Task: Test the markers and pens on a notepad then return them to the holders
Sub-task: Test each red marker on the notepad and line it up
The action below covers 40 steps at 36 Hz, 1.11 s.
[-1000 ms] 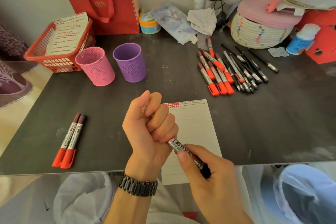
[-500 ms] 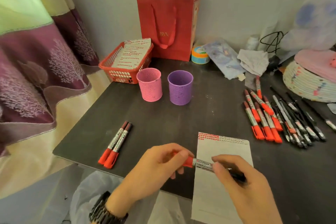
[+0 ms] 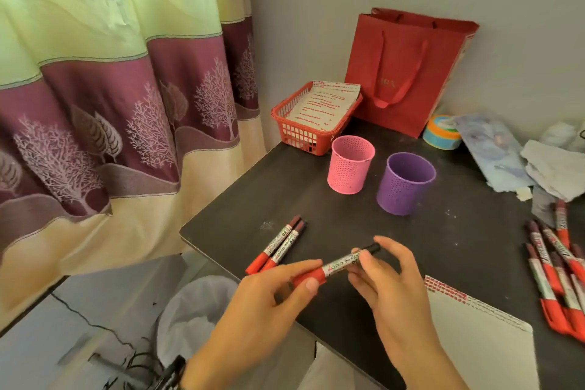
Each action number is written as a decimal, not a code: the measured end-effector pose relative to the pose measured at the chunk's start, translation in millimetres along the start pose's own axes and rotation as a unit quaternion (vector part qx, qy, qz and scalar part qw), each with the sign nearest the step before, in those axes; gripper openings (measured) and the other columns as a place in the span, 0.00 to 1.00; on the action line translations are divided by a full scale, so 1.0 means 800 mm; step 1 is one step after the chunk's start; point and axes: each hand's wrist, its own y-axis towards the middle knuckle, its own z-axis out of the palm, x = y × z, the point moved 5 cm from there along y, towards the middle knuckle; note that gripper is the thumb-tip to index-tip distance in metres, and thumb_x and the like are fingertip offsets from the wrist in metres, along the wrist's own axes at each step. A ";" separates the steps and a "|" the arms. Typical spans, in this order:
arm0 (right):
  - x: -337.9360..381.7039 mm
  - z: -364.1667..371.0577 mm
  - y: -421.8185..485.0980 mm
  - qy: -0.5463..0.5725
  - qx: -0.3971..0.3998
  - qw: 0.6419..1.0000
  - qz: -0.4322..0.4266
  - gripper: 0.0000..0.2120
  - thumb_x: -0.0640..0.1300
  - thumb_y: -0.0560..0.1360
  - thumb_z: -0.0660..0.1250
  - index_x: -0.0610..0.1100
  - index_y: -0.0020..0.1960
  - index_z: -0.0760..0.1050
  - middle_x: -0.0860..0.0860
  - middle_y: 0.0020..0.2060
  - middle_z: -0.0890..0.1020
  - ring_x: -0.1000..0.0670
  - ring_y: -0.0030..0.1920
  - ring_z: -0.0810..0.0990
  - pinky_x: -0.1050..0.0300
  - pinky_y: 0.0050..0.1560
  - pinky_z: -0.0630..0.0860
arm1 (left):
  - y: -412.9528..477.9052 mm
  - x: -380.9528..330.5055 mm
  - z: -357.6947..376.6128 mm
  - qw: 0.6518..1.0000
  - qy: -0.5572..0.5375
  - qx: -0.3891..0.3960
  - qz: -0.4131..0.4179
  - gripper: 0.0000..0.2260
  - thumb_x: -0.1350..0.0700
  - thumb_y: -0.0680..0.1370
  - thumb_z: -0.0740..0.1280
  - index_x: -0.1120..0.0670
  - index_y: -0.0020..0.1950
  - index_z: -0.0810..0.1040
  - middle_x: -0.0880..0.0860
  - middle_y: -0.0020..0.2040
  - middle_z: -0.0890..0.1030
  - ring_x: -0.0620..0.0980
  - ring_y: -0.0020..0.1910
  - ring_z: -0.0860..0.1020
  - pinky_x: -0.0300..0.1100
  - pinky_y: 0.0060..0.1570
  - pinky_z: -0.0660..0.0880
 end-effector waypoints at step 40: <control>-0.034 0.088 0.063 -0.332 0.044 0.940 -0.064 0.19 0.47 0.76 0.73 0.53 0.66 0.77 0.54 0.55 0.80 0.51 0.51 0.84 0.48 0.56 0.82 | -0.018 0.095 -0.040 0.968 0.222 -0.115 0.025 0.19 0.37 0.80 0.55 0.38 0.65 0.77 0.38 0.62 0.74 0.41 0.63 0.71 0.43 0.58 0.74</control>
